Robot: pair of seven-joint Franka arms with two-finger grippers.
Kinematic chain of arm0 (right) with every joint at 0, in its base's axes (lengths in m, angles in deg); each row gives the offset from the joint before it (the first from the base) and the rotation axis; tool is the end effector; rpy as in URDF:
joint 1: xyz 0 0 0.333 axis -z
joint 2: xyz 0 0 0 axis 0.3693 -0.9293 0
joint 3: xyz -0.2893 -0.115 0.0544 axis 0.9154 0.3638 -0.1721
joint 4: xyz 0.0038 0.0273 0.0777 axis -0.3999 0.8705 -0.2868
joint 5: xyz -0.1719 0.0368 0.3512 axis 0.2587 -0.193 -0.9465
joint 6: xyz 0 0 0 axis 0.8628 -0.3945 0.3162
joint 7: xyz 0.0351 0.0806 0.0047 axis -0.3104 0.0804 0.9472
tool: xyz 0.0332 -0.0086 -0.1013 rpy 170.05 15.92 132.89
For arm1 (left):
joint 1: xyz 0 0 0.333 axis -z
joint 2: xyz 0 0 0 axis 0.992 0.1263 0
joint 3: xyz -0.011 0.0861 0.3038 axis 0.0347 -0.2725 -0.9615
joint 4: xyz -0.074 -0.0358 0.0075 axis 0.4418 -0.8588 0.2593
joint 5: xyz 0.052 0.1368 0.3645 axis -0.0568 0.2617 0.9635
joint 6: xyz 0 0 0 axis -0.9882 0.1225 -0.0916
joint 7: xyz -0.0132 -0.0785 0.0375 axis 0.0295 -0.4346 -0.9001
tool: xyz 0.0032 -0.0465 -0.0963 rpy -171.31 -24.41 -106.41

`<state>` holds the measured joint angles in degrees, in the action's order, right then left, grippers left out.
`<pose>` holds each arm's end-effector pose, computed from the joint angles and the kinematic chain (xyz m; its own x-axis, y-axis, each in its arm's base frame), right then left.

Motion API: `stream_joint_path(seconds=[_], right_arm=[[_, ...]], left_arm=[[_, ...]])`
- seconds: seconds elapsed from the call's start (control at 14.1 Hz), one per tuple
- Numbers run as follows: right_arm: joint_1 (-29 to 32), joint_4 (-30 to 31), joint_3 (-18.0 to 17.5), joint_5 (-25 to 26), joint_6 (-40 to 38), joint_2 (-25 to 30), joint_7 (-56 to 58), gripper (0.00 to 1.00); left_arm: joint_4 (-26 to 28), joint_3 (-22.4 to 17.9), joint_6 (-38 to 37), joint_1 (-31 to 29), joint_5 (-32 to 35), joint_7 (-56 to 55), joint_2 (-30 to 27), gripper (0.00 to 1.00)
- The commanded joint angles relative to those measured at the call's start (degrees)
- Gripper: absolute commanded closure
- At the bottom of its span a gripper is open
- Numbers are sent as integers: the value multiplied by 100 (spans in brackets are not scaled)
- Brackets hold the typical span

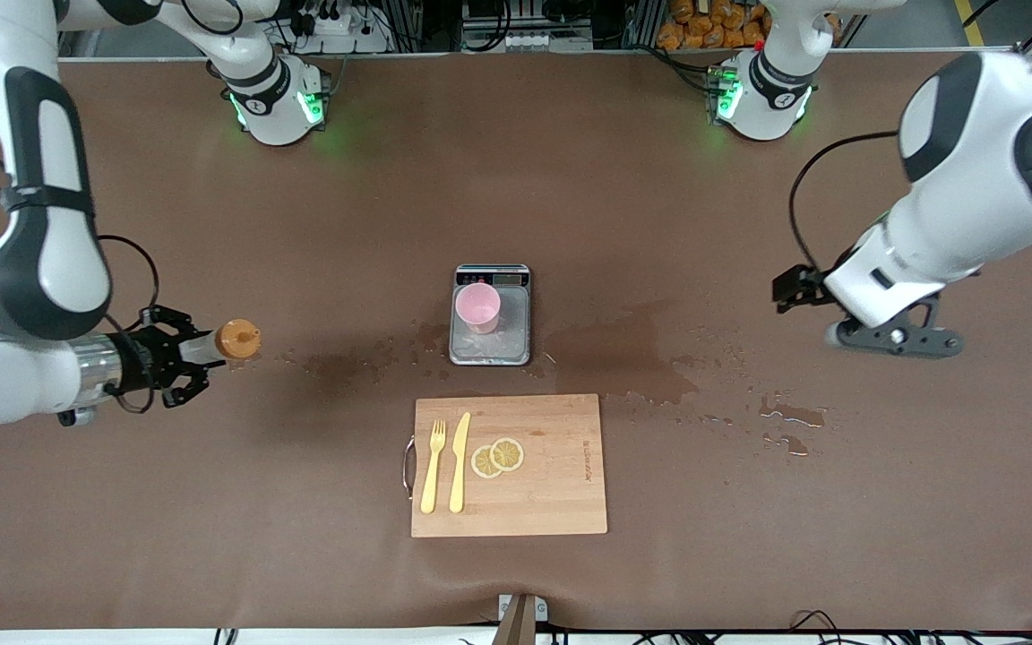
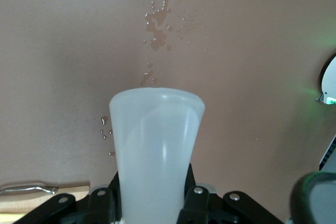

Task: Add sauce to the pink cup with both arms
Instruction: 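Retract the left gripper while the right gripper lifts the bottle toward the cup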

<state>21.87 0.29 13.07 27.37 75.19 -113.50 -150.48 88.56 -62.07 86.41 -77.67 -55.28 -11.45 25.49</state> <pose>0.6749 0.0563 0.4069 0.1281 -0.9522 -0.2772 -0.9147 -0.2215 0.3379 0.5933 -0.1381 0.5392 0.9880 -0.1486 -0.0422 -0.1480 -0.9889 0.0166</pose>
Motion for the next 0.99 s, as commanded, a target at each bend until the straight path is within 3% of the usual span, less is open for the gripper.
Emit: stream_joint_path(seconds=[0.0,0.28,0.43,0.64,0.92], right_arm=[[-221,84,43,275,-47,264,-477,57],[-817,93,34,608,-127,265,-1460,57],[-1055,110,51,644,-127,265,-1865,57],[-1381,128,43,1276,-415,265,-2183,57],[-1513,93,34,1488,-829,273,-2262,56]], left_arm=[[187,-120,-260,38,87,104,-383,0],[160,-743,-648,521,69,68,-717,0],[108,-753,-849,460,43,68,-814,0],[-375,-762,-1367,416,43,121,-770,0],[-393,-735,-1413,381,87,235,-832,0]])
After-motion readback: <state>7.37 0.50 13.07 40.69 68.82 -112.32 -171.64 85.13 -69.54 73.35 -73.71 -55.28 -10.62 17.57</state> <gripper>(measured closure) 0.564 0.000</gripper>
